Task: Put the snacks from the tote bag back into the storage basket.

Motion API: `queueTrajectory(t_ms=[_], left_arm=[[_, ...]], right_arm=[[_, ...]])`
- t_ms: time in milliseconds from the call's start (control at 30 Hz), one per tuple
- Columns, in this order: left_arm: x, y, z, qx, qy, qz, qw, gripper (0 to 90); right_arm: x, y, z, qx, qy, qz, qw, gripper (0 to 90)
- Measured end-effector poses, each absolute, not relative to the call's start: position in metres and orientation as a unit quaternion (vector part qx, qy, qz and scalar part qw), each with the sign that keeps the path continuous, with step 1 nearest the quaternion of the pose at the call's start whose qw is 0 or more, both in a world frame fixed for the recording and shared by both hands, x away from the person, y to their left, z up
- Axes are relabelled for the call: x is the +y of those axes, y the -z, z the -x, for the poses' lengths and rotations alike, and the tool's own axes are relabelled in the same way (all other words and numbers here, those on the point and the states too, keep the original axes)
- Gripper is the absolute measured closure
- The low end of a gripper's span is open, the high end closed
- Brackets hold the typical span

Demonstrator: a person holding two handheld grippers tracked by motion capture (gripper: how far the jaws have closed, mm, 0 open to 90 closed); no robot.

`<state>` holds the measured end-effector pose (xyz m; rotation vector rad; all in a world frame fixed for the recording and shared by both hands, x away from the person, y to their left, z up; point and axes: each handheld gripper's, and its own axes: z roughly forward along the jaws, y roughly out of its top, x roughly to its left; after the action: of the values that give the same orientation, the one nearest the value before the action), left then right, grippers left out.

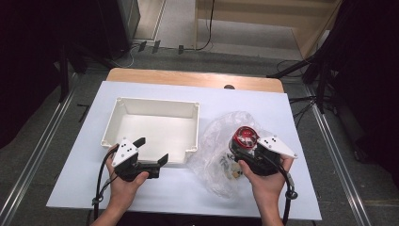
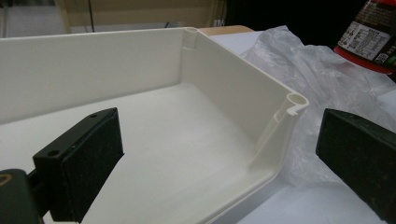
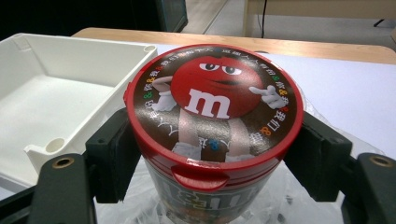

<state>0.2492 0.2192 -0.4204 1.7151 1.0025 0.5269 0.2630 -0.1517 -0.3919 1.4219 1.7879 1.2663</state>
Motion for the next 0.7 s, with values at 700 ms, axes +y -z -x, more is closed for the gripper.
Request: queueTrajectory(t_ms=[700], left_arm=[[0.261, 0.422, -0.244, 0.435, -0.243, -0.7, 0.512, 0.9]], right_arm=[[-0.127, 0.386, -0.271, 0.672, -0.473, -0.509, 0.257, 25.7]])
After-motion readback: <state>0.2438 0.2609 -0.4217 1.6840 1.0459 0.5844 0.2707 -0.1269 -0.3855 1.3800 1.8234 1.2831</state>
